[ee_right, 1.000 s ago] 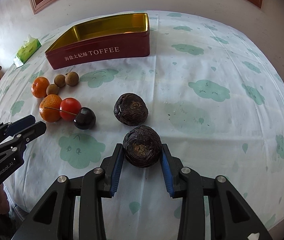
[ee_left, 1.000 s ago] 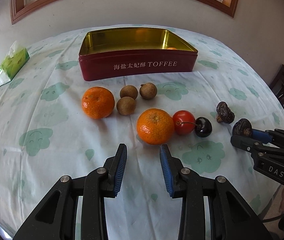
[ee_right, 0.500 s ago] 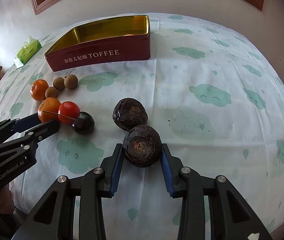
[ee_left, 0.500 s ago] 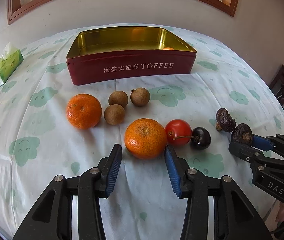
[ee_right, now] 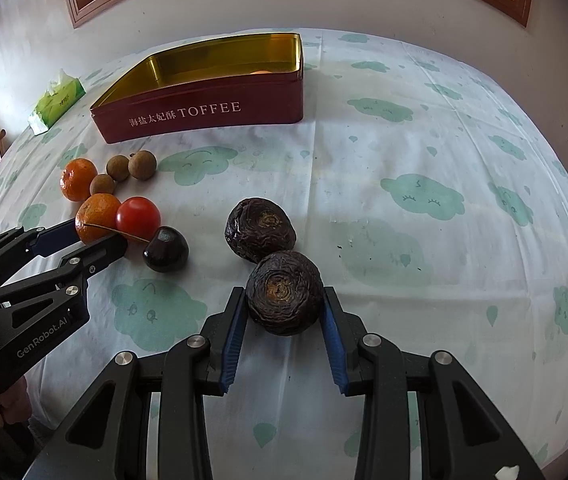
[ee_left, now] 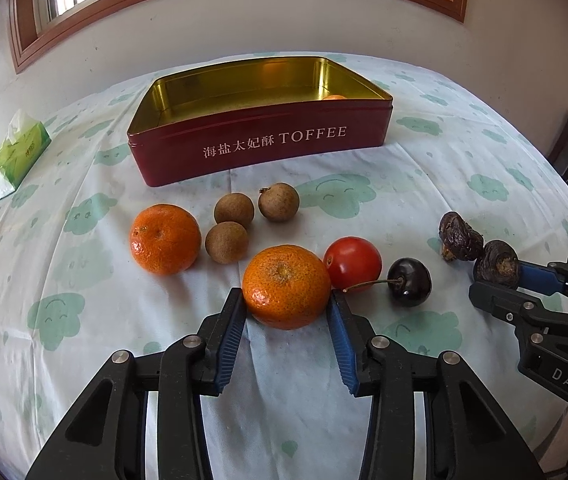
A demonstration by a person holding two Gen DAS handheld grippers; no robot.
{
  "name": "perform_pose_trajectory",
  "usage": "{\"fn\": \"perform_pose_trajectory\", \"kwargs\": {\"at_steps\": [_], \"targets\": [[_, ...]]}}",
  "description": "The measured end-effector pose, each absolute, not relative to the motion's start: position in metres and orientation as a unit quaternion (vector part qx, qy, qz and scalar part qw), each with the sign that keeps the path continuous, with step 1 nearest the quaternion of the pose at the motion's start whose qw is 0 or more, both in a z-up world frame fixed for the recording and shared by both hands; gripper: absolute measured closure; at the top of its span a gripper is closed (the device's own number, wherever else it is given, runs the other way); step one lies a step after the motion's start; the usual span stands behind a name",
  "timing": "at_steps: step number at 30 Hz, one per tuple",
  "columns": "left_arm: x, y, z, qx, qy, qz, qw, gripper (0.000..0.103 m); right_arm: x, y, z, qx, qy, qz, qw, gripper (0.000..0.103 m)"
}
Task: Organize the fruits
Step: 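Grasp the mandarin orange with the left tool, then lift the mandarin with the left tool while the right tool holds the dark fruit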
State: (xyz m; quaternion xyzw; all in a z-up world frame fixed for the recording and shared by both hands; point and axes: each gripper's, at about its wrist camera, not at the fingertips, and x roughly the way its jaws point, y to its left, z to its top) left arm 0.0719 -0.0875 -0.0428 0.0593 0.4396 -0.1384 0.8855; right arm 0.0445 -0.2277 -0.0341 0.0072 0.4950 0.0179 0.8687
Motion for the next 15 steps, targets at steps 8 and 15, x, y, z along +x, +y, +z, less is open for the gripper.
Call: {"fn": "perform_pose_trajectory", "kwargs": {"at_steps": [8,15], "targets": [[0.0700,-0.0873,-0.0416,0.065,0.437,-0.135,0.887,0.062,0.0441,-0.2276,-0.0343,0.006,0.495,0.018,0.869,0.069],[0.0670,-0.0827,-0.0402,0.059,0.441,-0.133,0.886,0.062,0.0440,-0.2274,-0.0342,0.006,0.495,0.018,0.869,0.069]]}}
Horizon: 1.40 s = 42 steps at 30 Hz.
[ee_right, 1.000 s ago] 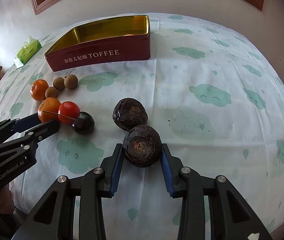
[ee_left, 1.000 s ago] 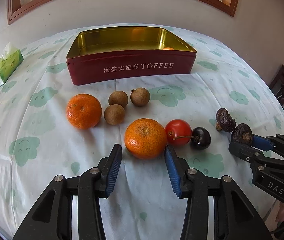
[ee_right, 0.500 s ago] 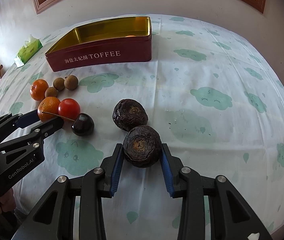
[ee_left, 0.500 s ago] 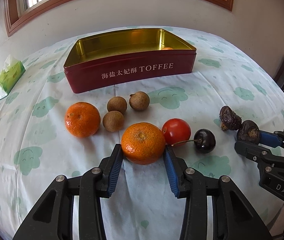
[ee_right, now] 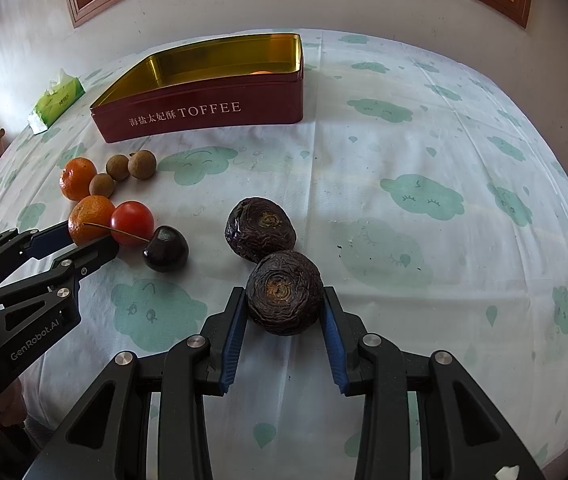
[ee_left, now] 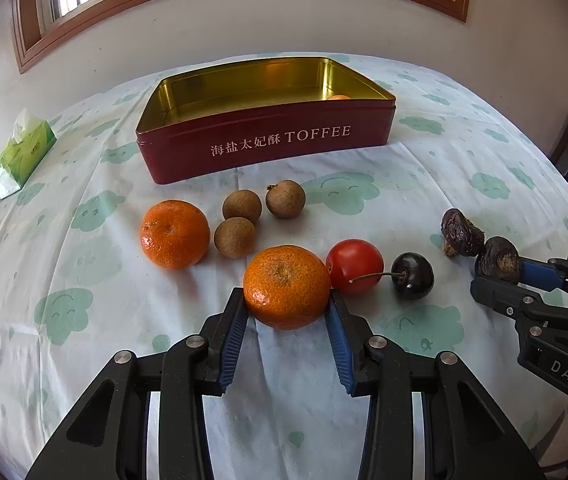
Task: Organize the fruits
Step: 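Lift the mandarin with the left tool while the right tool holds the dark fruit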
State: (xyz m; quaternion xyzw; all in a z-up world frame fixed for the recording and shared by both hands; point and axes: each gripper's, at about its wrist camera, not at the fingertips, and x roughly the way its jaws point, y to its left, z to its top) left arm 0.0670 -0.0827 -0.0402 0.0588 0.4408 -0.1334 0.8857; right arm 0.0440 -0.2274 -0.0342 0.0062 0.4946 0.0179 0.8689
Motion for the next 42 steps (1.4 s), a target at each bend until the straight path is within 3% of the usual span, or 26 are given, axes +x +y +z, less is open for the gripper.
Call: {"fn": "perform_pose_trajectory", "kwargs": {"at_steps": [31,42], "targets": [[0.048,-0.056,-0.027,0.037,0.429,-0.118,0.895,0.062,0.031,-0.227,-0.021,0.017,0.485,0.016,0.874,0.069],[0.048,-0.037,-0.005,0.017,0.392,-0.100,0.914,0.062,0.037,-0.218,-0.003,0.013,0.471,0.027,0.882,0.069]]}}
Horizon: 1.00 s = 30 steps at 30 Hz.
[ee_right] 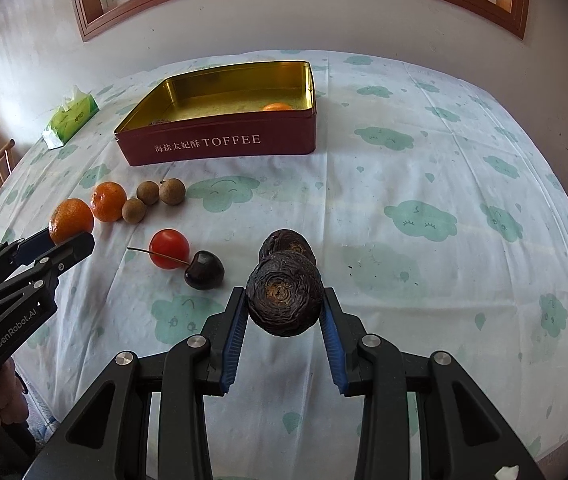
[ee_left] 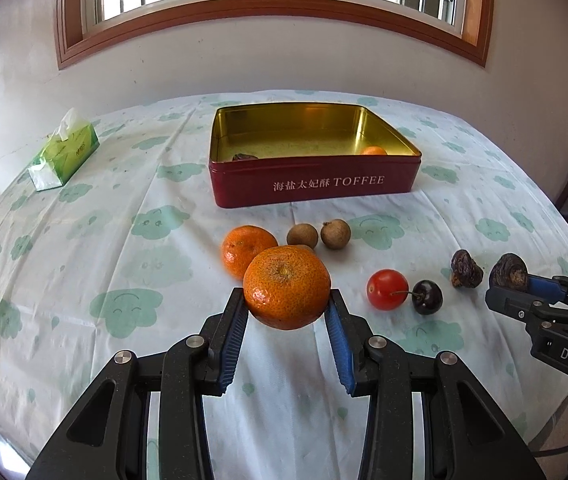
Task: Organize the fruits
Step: 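Lift the mandarin with the left tool while the right tool holds the dark fruit, then carry both held fruits over the red TOFFEE tin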
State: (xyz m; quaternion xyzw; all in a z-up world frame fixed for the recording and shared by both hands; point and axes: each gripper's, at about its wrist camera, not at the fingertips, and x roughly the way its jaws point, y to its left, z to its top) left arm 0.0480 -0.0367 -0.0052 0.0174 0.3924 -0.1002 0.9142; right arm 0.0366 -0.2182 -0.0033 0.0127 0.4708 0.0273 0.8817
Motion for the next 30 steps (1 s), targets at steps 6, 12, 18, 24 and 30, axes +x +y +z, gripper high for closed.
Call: {"fn": "perform_pose_trajectory", "kwargs": {"at_steps": [6,12,18,24,30], "targets": [[0.059,-0.027,0.004,0.013,0.385,-0.090,0.918,0.062,0.049,-0.217,0.005,0.013,0.463,0.034,0.886,0.069],[0.071,-0.022,0.006,0.009,0.387,-0.083,0.918,0.062,0.068,-0.213,0.014,0.013,0.449,0.051,0.892,0.069],[0.089,-0.020,0.015,0.009,0.382,-0.075,0.921,0.062,0.094,-0.206,0.026,0.001,0.438,0.060,0.897,0.069],[0.116,-0.017,0.026,-0.001,0.376,-0.071,0.924,0.062,0.120,-0.203,0.038,-0.011,0.422,0.064,0.904,0.069],[0.143,-0.017,0.034,0.000,0.371,-0.068,0.926,0.062,0.148,-0.200,0.038,-0.020,0.419,0.064,0.906,0.069]]}}
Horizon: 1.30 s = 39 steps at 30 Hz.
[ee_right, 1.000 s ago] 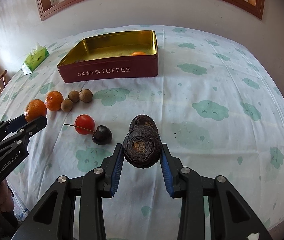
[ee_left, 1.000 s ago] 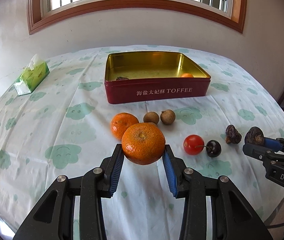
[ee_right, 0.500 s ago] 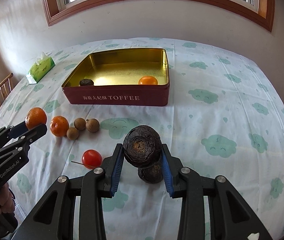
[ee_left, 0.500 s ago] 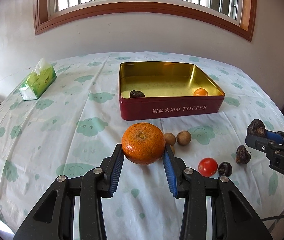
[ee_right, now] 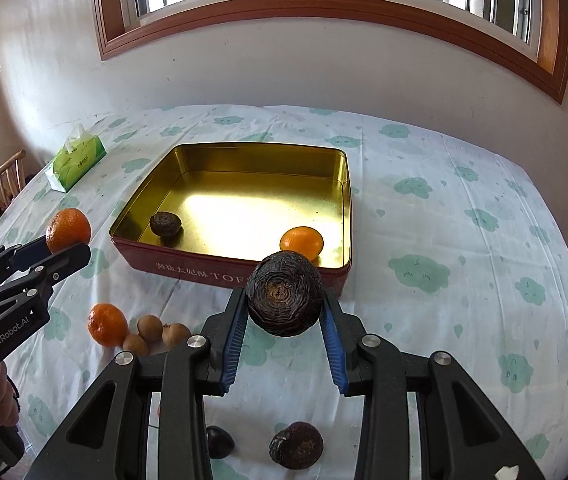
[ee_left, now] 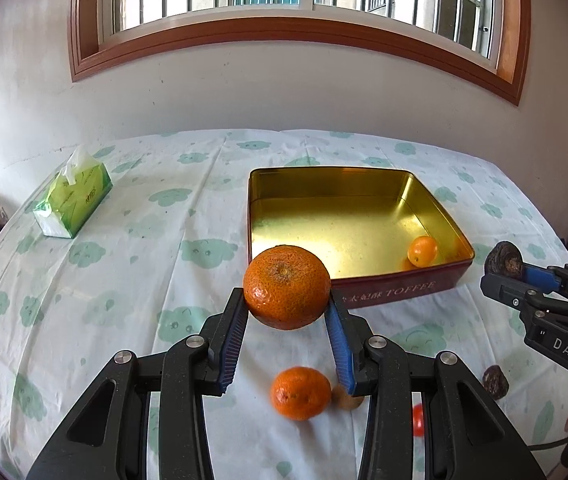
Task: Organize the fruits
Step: 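Carry both held fruits over the red TOFFEE tin, then open both tools to drop the fruits into the tin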
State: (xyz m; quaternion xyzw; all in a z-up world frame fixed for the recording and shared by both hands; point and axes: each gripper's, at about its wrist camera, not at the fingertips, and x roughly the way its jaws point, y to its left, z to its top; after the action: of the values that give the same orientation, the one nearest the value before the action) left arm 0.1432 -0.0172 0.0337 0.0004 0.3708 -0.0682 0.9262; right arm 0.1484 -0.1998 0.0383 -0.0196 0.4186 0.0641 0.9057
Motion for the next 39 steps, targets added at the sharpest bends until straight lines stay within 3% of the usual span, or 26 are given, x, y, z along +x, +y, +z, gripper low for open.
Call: {"fn": "perform_pose_trajectory", "kwargs": {"at_steps": [22,39], "targets": [[0.216,-0.035,0.003,0.005,0.404,-0.079,0.911,0.062,0.230,-0.197,0.010,-0.021,0.446,0.058,0.893,0.069],[0.234,-0.043,-0.017,0.022,0.421,-0.077,0.904,0.062,0.238,-0.198,-0.009,-0.010,0.465,0.062,0.883,0.069]]}}
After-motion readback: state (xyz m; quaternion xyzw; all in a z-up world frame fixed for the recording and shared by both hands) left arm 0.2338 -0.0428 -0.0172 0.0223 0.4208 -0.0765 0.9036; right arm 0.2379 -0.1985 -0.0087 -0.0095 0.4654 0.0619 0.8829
